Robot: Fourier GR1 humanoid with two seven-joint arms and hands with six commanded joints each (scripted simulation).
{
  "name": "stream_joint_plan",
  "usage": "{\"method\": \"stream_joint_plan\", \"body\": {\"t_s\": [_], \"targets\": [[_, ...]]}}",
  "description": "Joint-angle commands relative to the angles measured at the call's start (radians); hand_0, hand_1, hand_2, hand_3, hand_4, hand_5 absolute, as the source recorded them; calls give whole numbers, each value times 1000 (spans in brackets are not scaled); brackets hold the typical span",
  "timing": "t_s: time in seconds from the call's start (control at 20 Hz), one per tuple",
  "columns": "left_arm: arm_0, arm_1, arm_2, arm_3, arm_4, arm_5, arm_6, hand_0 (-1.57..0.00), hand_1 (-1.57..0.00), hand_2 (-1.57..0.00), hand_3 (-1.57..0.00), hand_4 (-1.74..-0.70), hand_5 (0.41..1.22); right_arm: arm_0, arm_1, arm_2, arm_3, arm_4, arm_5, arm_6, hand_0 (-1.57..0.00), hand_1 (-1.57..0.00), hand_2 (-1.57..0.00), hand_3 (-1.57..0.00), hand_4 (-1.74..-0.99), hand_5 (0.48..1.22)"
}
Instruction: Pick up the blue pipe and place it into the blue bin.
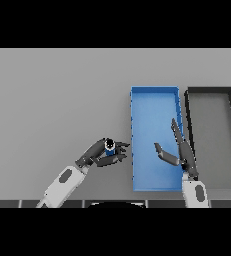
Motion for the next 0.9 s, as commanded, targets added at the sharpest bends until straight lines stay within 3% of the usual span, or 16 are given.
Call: {"method": "stream_joint_plan", "body": {"t_s": [0.0,0.45,0.65,0.85], "targets": [[-8,-6,-9,-23,-5,3,3,-1521,-1528,-1533,-1433,-1714,1204,10,-3,0,-3,6,-2,-22,1,1,1,1,-1239,629],[-95,-2,-22,-127,29,-19,163,-1564,-1565,-1566,-1442,-1727,1219,8,-11,-4,-8,9,-2,-32,1,1,1,1,-1189,631],[-80,5,-29,-123,39,-37,165,-1568,-1569,-1569,-1443,-1729,1219,5,-11,-11,-6,-6,3,-27,1,1,1,1,-1174,629],[-89,9,-24,-121,39,-36,171,-1570,-1570,-1570,-1443,-1731,1220,7,-19,-21,-5,-20,11,-35,1,1,1,1,-1209,623]]}}
